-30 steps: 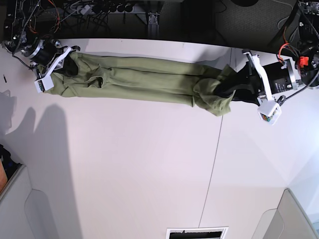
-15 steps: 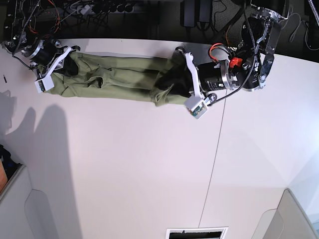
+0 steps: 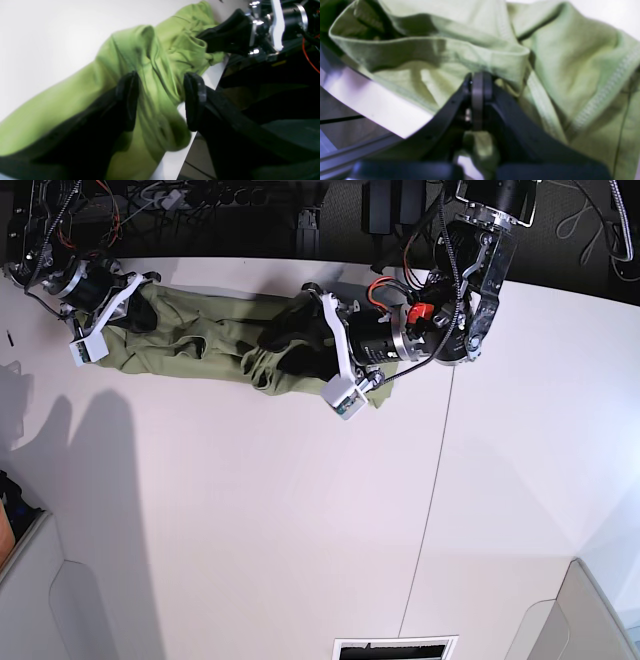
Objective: Layout the t-shirt on the table in an organized manner, then fold the t-shirt properly
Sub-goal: 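Fold the strip end with the left gripper toward the right gripper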
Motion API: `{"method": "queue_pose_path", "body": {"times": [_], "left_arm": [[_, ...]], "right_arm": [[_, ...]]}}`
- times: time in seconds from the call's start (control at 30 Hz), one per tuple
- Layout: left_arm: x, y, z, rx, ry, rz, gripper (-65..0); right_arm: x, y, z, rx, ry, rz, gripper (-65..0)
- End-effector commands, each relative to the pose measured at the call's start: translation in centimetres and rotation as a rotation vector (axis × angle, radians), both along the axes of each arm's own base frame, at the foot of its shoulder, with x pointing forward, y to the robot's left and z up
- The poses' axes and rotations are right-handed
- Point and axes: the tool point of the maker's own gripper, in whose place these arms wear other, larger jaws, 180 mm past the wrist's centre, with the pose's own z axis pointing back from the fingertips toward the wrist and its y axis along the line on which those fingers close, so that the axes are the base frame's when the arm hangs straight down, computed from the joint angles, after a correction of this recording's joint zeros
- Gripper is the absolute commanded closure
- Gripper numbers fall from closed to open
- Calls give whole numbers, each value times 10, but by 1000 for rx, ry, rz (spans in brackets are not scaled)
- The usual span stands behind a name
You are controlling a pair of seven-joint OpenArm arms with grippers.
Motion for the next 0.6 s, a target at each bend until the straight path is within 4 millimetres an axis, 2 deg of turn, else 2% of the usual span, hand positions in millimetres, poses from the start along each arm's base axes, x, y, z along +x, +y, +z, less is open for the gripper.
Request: {"method": "queue_pose_path", "body": {"times": [0.0, 0.3, 0.47, 0.57], "left_arm": [[10, -8, 18, -53, -51, 6, -316], [36, -11, 45, -54, -125, -14, -316], [50, 16, 41, -19, -122, 60, -315], [50, 32, 33, 2, -109, 96, -315]], "right_arm": [[4, -4, 6, -8, -18, 3, 0], [4, -4, 6, -8, -18, 3, 0], [5, -4, 6, -7, -21, 2, 0], [7, -1, 11, 18, -34, -3, 0]]}}
